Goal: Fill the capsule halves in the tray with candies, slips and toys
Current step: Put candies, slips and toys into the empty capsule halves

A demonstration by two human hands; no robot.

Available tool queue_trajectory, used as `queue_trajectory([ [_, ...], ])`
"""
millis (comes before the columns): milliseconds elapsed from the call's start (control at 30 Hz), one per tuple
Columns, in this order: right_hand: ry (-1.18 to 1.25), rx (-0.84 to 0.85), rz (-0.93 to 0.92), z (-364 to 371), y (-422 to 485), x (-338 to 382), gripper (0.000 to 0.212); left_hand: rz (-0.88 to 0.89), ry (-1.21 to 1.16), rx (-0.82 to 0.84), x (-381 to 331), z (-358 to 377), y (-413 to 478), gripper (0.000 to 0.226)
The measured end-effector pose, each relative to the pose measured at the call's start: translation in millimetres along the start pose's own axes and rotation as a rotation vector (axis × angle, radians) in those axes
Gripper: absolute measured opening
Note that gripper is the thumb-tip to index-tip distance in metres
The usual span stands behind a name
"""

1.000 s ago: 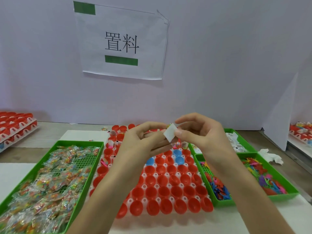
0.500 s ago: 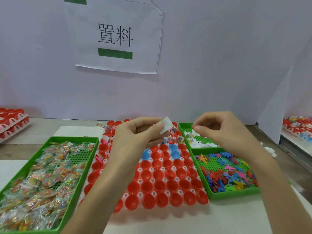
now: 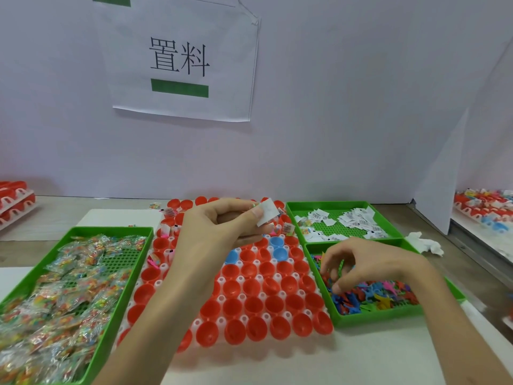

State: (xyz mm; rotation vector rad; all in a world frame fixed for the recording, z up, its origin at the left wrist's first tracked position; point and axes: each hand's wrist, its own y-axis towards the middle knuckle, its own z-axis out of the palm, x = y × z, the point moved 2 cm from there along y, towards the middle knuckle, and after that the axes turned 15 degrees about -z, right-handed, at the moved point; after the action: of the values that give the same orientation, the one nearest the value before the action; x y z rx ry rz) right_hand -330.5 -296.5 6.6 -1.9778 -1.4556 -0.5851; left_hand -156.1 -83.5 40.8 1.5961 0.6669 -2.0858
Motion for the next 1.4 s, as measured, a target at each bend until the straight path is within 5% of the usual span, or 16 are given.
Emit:
queue_trajectory([
  [133,-0.030,-0.076,0.003,-2,6,-6,0.006,-0.005,0.015,0.000,0,0,0,0.021],
  [733,-0.005,-0.085,0.003,-1,9,-14,0.017,-0.026,0.032,-0.001,4,-3,5,0.019],
  [900,-0.002,-0.079,0.006,2,13,-15,0.013,-0.024,0.039,-0.006,4,-2,6,0.032],
  [1200,0.017,-0.399,-0.116,-16,2,-8,0.016,-0.057,0.056,-0.007,11,-3,9,0.008],
  [1400,-0.094,-0.388,-0.007,-19,5,-16,0.014,-0.063,0.043,-0.009,11,-5,9,0.007],
])
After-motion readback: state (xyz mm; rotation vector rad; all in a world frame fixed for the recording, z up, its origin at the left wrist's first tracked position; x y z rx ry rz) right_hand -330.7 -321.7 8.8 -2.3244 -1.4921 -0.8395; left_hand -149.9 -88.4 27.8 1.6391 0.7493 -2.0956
